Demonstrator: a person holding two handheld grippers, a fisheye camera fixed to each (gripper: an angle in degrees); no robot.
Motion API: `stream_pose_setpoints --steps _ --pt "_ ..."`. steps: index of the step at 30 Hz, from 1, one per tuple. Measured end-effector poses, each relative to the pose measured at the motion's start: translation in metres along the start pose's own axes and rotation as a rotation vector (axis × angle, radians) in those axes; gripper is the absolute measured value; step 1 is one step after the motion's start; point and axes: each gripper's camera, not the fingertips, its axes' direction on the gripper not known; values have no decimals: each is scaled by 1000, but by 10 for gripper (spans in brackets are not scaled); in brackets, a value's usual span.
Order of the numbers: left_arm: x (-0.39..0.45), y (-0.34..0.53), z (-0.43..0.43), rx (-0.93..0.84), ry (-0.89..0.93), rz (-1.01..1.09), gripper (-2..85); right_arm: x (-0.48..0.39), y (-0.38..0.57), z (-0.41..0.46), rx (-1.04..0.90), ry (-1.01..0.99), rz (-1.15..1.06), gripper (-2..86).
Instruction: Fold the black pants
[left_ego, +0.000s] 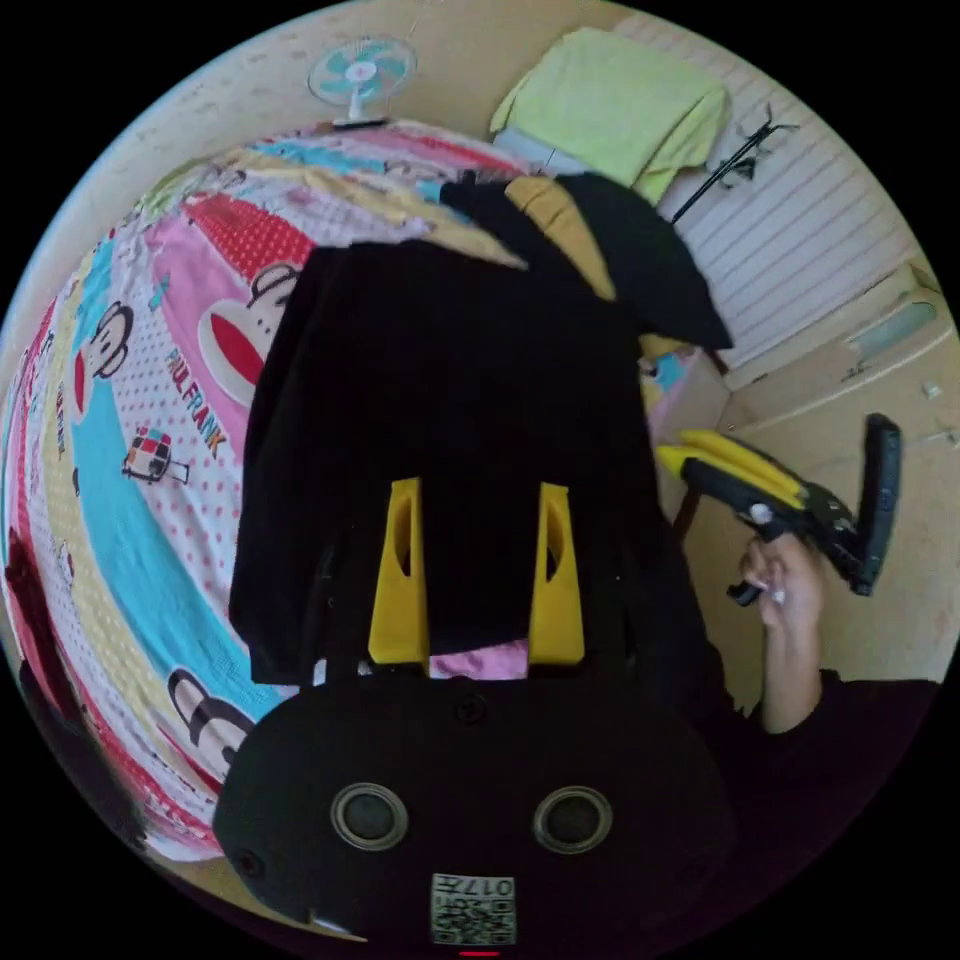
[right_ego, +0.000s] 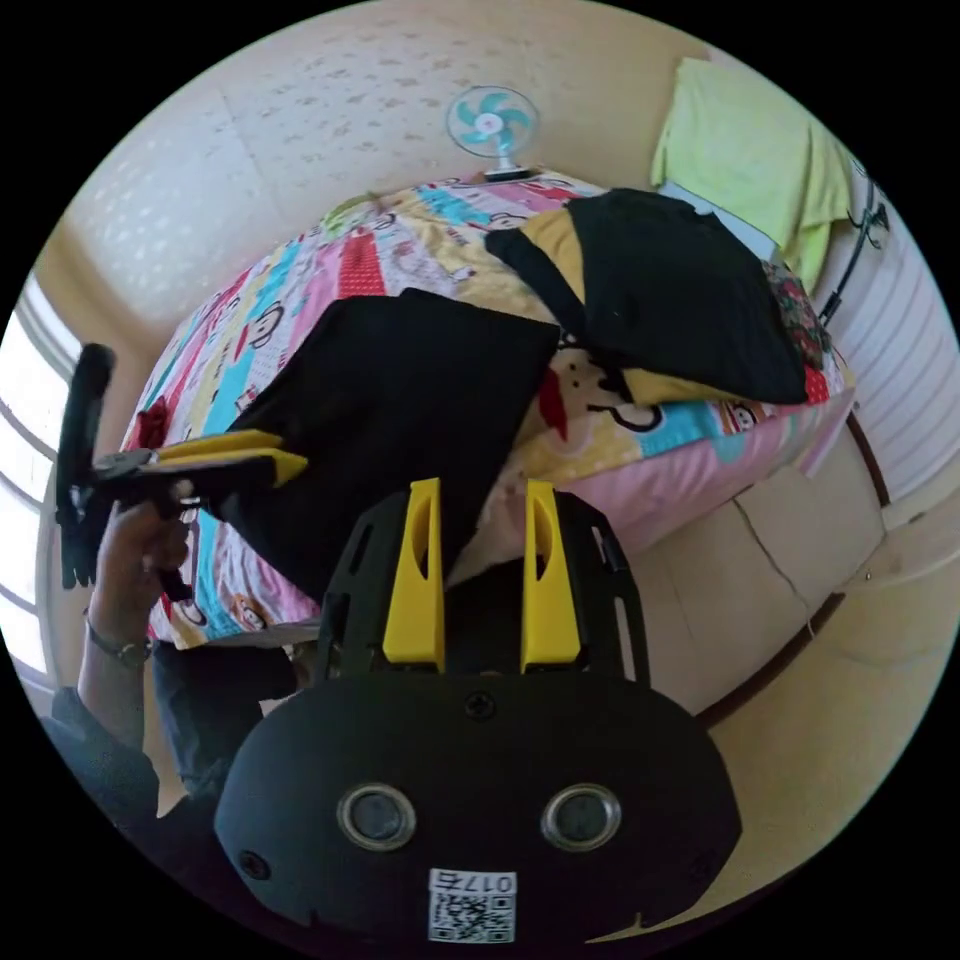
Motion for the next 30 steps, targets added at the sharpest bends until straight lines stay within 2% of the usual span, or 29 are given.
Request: stream_pose_setpoints --steps 1,2,3,4,7,8,10,11,12,13,15,17,19,20,21,23,25,28,30 --pt "3 -3 28 -43 -100 38 138 6 -1 0 1 -5 14 124" --pt "9 4 35 9 -143 86 122 17 -3 -2 15 -25 31 125" --pt "9 8 33 27 -148 77 87 28 -7 -6 46 -46 36 125" --pt "6 19 25 48 -149 51 18 32 -9 -8 68 -51 35 124" --pt "-22 60 -1 104 47 -41 4 59 -31 0 153 -114 20 114" --pt "-38 82 -9 107 146 -74 1 67 -42 14 147 -216 -21 89" --pt "-58 123 -27 157 275 -112 -1 72 -60 37 65 -560 -43 45" --pt "-67 155 -46 225 300 -117 -2 61 -60 31 154 -818 -66 26" --pt "-70 171 -56 259 289 -119 -3 32 -54 14 260 -972 -164 19" --pt "-75 201 -76 293 229 -148 -4 11 -52 5 273 -1016 -221 17" --pt "-89 245 -105 356 134 -236 -6 -91 -41 -28 187 -1131 -493 12" --pt "-128 316 -154 541 22 -472 -7 -167 -16 -52 167 -1182 -723 11" --pt "-161 369 -186 633 -91 -643 -8 -236 17 -59 98 -1137 -927 13" --pt "-179 395 -201 635 -110 -702 -7 -276 40 -53 39 -1052 -1058 15" --pt "-185 406 -207 628 -102 -720 -6 -306 58 -38 -60 -923 -1097 19" --pt "-194 428 -221 563 -86 -746 4 -325 78 -17 -235 -805 -1102 26" --pt "-183 424 -220 509 -108 -691 37 -313 99 -8 -317 -776 -1133 35" --pt "-157 377 -200 381 -45 -530 91 -257 132 -9 -302 -688 -1202 46" --pt "-132 327 -182 323 17 -365 105 -195 146 -13 -263 -575 -1131 49"
